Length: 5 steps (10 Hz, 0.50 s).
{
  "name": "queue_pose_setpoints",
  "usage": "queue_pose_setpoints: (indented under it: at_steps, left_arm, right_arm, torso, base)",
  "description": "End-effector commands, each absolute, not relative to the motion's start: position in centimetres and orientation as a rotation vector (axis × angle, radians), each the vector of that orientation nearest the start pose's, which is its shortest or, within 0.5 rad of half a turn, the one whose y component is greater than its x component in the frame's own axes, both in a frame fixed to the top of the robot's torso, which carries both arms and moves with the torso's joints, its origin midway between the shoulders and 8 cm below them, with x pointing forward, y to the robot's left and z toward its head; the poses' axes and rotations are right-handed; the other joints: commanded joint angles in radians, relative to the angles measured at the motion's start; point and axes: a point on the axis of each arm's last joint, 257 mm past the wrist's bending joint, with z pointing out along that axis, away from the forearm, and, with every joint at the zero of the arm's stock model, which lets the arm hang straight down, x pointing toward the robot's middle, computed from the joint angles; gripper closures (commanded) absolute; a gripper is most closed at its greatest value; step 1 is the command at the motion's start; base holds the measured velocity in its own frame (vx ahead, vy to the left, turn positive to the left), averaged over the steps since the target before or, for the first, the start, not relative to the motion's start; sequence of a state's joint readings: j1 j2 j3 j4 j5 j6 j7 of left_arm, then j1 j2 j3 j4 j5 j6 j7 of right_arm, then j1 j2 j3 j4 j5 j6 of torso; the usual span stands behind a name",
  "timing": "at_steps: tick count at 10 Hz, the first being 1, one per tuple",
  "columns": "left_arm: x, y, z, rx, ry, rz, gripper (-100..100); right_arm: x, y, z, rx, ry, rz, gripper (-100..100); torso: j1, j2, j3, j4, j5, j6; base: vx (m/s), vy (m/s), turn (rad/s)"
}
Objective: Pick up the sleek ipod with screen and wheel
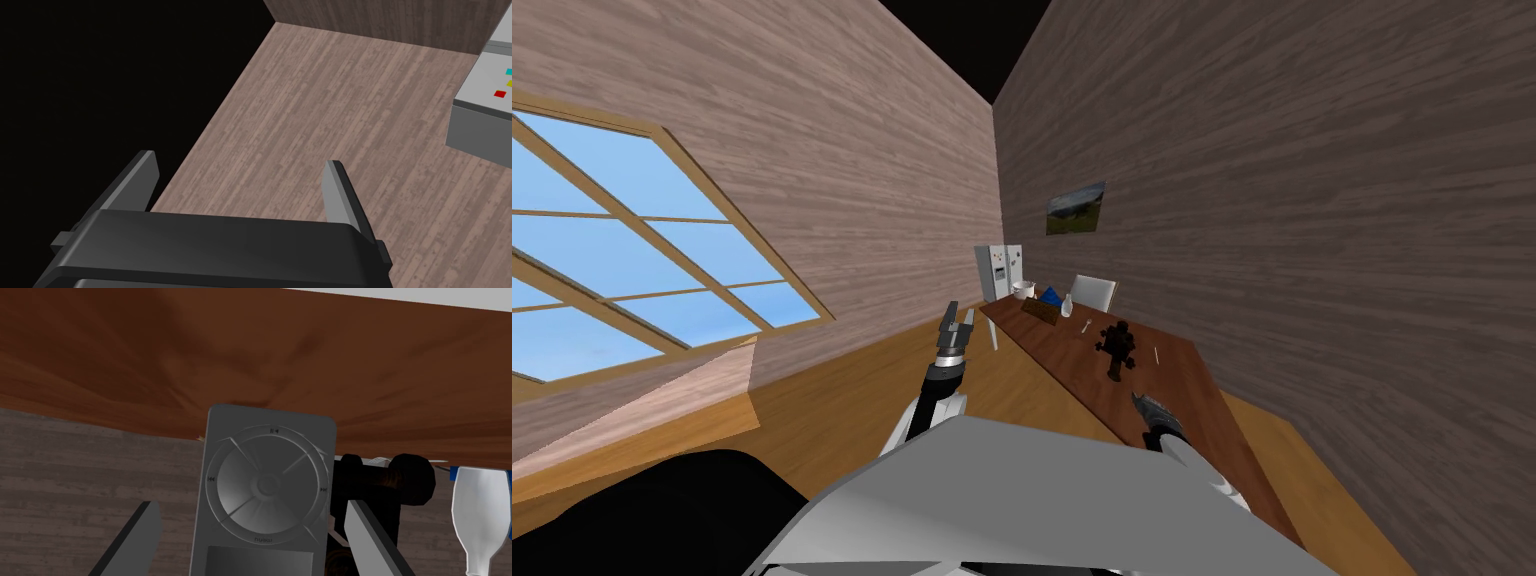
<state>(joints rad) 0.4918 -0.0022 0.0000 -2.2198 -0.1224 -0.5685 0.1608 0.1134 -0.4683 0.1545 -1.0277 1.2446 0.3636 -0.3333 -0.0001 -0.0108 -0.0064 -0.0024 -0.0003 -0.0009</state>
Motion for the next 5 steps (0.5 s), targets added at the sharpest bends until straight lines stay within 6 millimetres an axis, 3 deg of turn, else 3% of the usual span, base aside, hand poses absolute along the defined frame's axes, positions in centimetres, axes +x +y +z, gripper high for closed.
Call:
queue_pose_setpoints:
  at_steps: [1, 5]
  left_arm:
    - [34.7, 26.3, 1.2, -0.631, 0.640, -1.387, 0]
    - [34.7, 26.3, 1.2, -0.631, 0.639, -1.387, 0]
  right_arm:
    - [36.3, -51.3, -47.2, 0.476, 2.064, -0.427, -100]
    - [33.5, -51.8, -46.5, 0.416, 2.080, -0.425, -100]
  torso:
    - [0.000, 0.000, 0.000, 0.000, 0.000, 0.000]
    - [0.000, 0.003, 0.001, 0.001, 0.000, 0.000]
  base:
    - [0.064, 0.030, -0.010]
    - [0.096, 0.046, -0.093]
